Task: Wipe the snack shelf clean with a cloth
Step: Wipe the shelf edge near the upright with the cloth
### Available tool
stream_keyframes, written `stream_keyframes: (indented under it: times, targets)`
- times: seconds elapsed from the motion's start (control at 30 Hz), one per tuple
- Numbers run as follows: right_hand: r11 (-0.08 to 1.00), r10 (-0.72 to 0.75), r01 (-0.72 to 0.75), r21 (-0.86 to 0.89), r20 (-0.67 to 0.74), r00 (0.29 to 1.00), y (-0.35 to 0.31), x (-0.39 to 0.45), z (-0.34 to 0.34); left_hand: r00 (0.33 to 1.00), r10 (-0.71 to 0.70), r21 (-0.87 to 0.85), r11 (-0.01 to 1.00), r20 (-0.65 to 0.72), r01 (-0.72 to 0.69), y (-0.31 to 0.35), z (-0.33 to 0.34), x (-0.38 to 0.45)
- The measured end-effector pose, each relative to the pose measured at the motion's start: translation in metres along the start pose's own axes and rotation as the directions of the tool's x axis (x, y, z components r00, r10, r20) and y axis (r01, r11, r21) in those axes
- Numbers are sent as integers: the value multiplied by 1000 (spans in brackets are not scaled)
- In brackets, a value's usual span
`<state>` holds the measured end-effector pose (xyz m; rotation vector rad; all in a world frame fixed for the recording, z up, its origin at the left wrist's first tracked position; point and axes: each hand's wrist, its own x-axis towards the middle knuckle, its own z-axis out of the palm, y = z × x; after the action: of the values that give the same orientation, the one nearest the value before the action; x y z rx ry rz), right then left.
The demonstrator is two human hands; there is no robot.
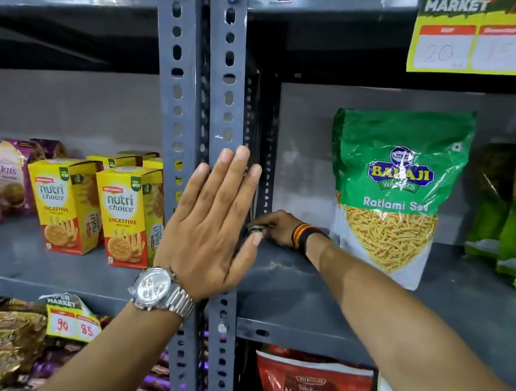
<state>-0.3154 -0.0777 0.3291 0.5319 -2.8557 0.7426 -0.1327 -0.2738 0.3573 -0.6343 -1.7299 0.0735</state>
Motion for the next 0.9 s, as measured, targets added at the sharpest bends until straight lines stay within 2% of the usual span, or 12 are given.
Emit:
stream_keyframes:
  times: [0.1, 0.23, 0.3, 0.37, 0.43, 0.5, 0.57, 0.7, 0.77, 0.9]
  targets:
    - [985, -151, 140, 101, 112, 982, -22, -48, -7, 1000, -3, 4, 1000, 7, 3, 2, -2, 1]
    - [967, -244, 204, 153, 325, 914, -32, -99, -32, 1000, -8, 11, 1000, 22, 7, 2, -3, 0]
    - [969, -244, 219, 116, 286, 927, -35, -96, -48, 1000, -11, 16, 1000, 23, 11, 2, -3, 0]
    - [973, -216, 205, 110, 97, 972, -38, -82, -58, 1000, -12, 17, 1000, 25, 12, 2, -3, 1]
    - [986, -128, 133, 103, -60, 990, -31, -57, -53, 1000, -8, 22, 1000, 27, 7, 2, -3, 1]
    - [999, 0, 6, 49, -123, 992, -14, -38, -36, 1000, -7, 19, 1000, 30, 6, 2, -4, 1]
    - [998, 26, -34, -55, -143, 989, 6, -30, -11, 1000, -1, 9, 1000, 31, 1, 1, -4, 1]
    - [991, 40, -32, 128, -63, 997, 5, -64, -6, 1000, 0, 7, 1000, 27, 0, 2, -3, 1]
    - [972, -51, 37, 234, 57, 997, -7, -97, -16, 999, -1, 6, 1000, 32, 1, 2, -4, 0]
    - [934, -191, 127, 335, 164, 968, -20, -170, -35, 999, -11, 16, 1000, 54, 10, 3, -6, 1]
